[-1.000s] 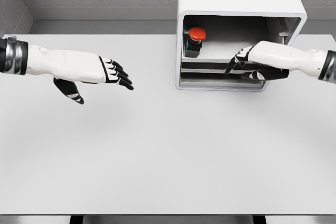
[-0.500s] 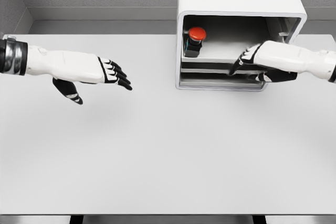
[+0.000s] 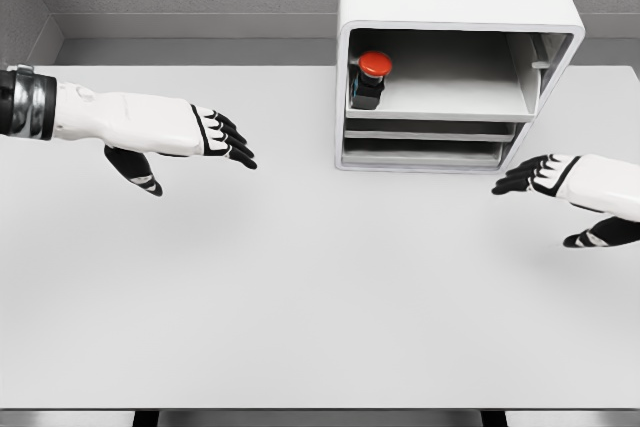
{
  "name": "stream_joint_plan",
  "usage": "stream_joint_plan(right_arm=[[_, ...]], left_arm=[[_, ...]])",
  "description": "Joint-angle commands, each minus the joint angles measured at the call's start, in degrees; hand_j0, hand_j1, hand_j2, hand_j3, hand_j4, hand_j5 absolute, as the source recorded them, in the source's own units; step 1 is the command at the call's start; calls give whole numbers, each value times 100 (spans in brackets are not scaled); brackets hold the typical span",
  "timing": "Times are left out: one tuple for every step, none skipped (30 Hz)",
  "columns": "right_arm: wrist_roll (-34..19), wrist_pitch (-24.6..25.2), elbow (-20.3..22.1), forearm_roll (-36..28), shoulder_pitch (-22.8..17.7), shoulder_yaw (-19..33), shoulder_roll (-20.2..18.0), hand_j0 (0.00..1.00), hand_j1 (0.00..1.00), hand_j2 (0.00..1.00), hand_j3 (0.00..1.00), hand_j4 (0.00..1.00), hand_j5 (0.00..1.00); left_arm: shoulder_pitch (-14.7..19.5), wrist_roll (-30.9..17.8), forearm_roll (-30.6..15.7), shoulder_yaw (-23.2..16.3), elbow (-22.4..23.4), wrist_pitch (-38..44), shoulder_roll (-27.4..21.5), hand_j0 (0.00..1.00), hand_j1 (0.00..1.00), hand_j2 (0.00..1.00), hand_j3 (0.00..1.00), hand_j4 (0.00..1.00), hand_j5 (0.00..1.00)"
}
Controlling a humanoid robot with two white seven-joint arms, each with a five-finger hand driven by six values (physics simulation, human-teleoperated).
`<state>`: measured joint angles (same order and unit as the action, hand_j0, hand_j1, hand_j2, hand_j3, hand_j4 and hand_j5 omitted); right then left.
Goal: Slide open multi-storey tabletop storage cabinets and put open load switch and slide close multi-storey tabletop storage cabinets
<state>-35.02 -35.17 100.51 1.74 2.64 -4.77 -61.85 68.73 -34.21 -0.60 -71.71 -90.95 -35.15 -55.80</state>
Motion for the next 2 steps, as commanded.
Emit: stream_joint_plan(right_arm=[[2, 17, 13, -42, -9, 28, -20, 100, 100, 100, 100, 100, 100], [2, 17, -5, -42, -18, 20, -20, 100, 100, 100, 100, 100, 100]], left_arm=[[0, 2, -28, 8, 7, 15, -1, 100, 100, 100, 100, 100, 100], [0, 2, -28, 8, 7, 15, -1, 100, 100, 100, 100, 100, 100]])
